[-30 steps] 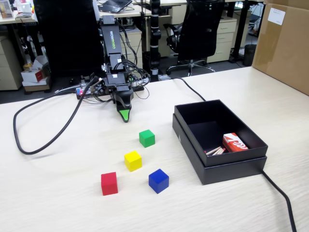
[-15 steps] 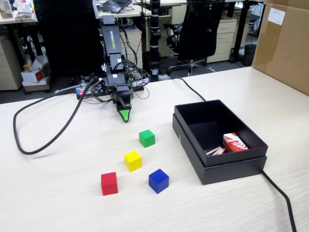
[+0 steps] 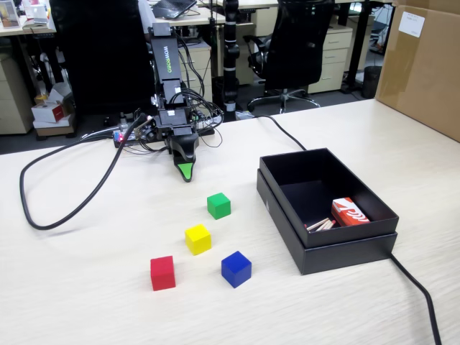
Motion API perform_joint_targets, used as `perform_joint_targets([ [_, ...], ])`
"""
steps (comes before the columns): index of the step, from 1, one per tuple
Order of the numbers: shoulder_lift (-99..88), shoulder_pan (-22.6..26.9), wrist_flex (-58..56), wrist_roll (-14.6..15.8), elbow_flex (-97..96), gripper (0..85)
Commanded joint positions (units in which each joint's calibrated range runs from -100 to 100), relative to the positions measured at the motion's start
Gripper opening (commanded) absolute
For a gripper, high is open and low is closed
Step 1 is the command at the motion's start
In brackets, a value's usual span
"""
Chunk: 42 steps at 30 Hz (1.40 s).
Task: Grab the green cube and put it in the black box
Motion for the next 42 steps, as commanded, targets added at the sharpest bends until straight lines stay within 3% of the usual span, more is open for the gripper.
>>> perform_joint_targets([
  [1,1.1,0.0,-0.5,-0.1,-0.5,48.8],
  [33,0.8,0.1,-0.5,-0.1,-0.5,48.8],
  [42,1.3,1.0,-0.5,-2.4,-0.1,47.7],
])
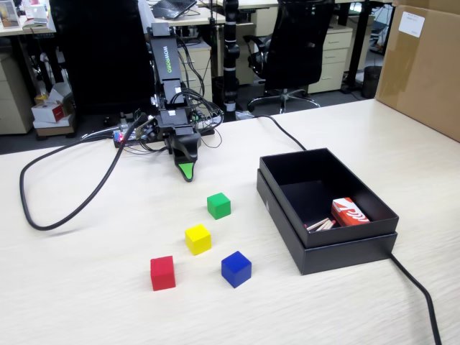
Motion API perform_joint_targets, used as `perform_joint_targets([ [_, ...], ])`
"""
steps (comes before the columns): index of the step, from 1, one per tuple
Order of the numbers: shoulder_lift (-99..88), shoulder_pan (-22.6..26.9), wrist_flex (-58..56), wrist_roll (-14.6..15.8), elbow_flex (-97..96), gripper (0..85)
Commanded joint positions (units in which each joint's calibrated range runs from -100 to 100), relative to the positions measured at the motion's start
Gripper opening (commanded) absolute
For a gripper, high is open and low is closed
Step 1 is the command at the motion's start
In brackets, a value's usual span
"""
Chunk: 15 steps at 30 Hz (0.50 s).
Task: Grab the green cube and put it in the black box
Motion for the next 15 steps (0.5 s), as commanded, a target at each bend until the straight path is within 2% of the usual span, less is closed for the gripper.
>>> perform_joint_targets([
  [1,1.2,0.0,-0.6,-0.4,0.0,47.7],
  [7,2.2,-0.1,-2.0,0.0,1.5,47.9],
  [15,5.6,-0.1,-23.7,0.5,18.0,47.9],
])
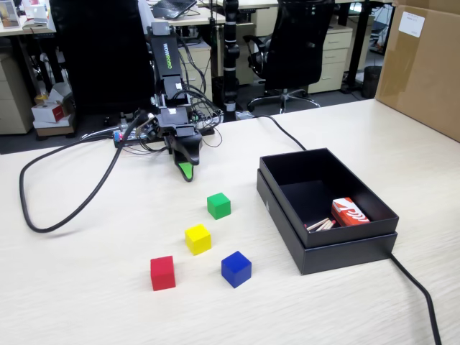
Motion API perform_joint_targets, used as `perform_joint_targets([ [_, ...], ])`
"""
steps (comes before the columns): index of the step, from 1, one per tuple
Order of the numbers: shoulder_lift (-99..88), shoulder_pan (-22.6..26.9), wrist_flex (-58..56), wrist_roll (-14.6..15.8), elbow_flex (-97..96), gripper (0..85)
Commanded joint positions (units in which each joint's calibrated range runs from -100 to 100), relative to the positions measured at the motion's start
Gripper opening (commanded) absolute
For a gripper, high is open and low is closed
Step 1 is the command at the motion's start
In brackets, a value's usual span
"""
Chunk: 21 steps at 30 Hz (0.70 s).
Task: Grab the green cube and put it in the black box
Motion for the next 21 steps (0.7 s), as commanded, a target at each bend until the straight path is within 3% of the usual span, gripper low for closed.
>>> perform_joint_targets([
  [1,2.4,0.1,-11.8,0.1,9.1,47.9],
  [12,28.8,2.2,-40.0,1.8,49.6,47.3],
  [21,61.2,2.9,-41.6,1.9,72.2,47.3],
])
